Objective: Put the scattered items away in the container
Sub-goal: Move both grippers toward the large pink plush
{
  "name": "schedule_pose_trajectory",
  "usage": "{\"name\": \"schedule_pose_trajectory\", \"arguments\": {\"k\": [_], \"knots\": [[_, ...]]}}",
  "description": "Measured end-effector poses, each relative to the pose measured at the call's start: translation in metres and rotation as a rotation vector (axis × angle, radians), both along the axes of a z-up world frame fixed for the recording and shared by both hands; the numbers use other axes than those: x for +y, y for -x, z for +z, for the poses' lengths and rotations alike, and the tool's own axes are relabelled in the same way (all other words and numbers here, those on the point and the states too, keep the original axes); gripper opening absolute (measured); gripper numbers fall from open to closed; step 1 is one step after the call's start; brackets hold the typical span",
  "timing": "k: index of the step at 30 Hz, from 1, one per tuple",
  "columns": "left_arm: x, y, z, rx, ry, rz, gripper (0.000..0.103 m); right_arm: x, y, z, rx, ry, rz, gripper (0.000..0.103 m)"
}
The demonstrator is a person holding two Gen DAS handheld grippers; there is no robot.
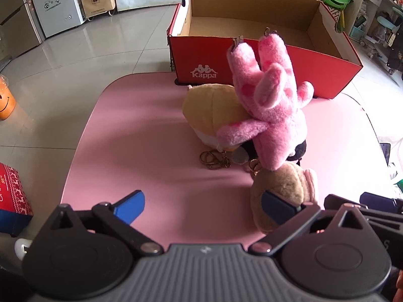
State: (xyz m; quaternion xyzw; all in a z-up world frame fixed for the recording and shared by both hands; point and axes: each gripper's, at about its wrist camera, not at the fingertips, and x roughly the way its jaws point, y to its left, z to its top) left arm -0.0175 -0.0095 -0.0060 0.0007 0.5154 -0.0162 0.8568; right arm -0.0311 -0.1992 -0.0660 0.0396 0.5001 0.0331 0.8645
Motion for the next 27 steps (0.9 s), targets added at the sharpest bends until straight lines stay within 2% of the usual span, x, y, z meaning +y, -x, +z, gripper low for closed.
{"name": "schedule_pose_trajectory", "arguments": {"k": [6,13,17,23,27], "knots": [[-0.002,0.000,-0.001,-0.004,-0.034,-0.001,0.103,-0.002,0.001,0.001,-0.020,0.017,-0.012,0.065],[0.000,0.000,0.003,-0.017,-0.012,-0.021,0.103,-0.006,0.001,-0.001,0.006,-0.017,0.005,0.065],[0.002,-0.001,0.011,-0.028,0.031,-0.037,0.103,-0.011,0.000,0.004,0.016,-0.075,0.013,0.065],[0.004,-0.011,0.032,-0.069,0.069,-0.058,0.103,-0.010,-0.010,0.016,-0.022,-0.012,0.101,0.065],[0.005,-0.022,0.039,-0.077,0.104,-0.086,0.103,-0.012,-0.020,0.019,-0.036,-0.042,0.180,0.065]]}}
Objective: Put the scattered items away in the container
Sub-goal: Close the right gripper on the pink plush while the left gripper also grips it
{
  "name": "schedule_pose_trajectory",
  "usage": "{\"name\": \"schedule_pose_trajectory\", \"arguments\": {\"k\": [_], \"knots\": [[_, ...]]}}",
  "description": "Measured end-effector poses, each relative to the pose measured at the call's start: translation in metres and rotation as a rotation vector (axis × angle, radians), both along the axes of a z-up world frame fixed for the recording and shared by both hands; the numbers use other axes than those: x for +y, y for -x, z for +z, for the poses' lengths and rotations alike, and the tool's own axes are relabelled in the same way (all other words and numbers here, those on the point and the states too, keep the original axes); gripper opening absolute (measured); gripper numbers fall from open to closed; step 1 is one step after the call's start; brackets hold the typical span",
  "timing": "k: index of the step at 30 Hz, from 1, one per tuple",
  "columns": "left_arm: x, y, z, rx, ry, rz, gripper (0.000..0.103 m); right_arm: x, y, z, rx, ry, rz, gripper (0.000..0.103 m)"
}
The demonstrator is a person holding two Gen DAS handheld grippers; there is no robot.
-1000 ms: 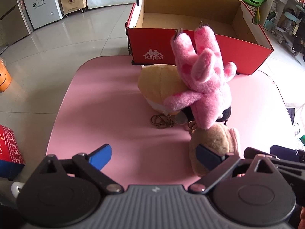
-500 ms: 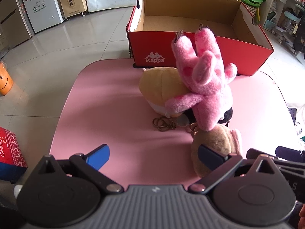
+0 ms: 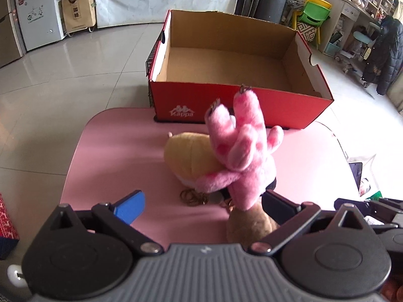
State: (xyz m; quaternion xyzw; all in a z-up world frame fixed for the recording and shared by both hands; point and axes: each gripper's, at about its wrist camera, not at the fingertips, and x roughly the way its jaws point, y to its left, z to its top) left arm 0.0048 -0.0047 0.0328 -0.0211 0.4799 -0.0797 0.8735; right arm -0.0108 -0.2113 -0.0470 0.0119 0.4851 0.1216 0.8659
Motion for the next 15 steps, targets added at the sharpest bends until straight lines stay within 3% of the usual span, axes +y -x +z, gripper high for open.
{"name": "schedule_pose_trajectory", "arguments": {"k": [6,15], "knots": [[-0.008,-0.022,0.006,-0.032,-0.015,-0.052,0.103,0.011,-0.016,-0.003,0.007,-0.025,0.138,0.066],[-0.020,-0.054,0.006,-0.053,-0.016,-0.116,0.103,0.027,-0.036,-0.008,-0.024,-0.061,0.236,0.075]]}}
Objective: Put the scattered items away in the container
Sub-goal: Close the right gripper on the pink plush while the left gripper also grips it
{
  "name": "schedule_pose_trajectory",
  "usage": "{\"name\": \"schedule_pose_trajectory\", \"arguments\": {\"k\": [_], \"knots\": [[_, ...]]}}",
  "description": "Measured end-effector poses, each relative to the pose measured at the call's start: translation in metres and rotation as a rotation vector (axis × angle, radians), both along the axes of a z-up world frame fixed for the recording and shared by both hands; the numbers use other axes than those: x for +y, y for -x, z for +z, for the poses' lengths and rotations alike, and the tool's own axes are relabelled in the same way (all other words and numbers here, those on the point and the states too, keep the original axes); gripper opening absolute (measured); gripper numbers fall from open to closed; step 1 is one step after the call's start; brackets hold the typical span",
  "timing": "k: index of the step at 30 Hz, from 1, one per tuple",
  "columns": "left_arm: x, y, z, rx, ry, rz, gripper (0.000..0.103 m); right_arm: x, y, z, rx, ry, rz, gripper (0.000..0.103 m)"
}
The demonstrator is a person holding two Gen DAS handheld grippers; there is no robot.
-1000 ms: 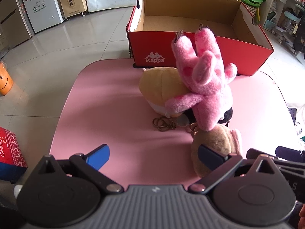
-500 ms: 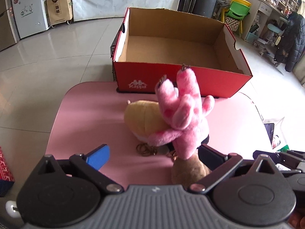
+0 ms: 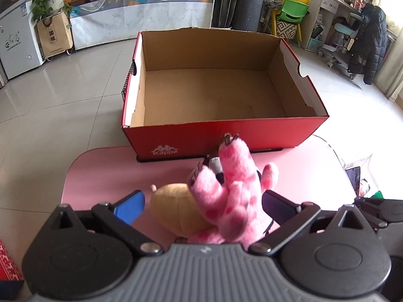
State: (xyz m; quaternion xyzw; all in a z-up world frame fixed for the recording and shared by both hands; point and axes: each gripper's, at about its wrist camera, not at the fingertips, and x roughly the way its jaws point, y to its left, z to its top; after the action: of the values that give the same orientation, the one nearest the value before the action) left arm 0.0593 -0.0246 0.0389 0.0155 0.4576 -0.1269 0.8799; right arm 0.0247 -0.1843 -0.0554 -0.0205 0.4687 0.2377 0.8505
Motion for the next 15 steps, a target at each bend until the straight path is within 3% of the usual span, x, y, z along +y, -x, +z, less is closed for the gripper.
{"name": "schedule_pose_trajectory", "arguments": {"k": [13,15], "knots": [[-0.014,-0.021,-0.017,0.040,0.020,-0.068,0.103,0.019,-0.021,-0.029,-0.006,0.019,0.072,0.075],[-0.011,-0.022,-0.019,0.055,0.045,-0.065,0.096,0.018,-0.023,-0.031,-0.014,0.006,0.074,0.075]]}}
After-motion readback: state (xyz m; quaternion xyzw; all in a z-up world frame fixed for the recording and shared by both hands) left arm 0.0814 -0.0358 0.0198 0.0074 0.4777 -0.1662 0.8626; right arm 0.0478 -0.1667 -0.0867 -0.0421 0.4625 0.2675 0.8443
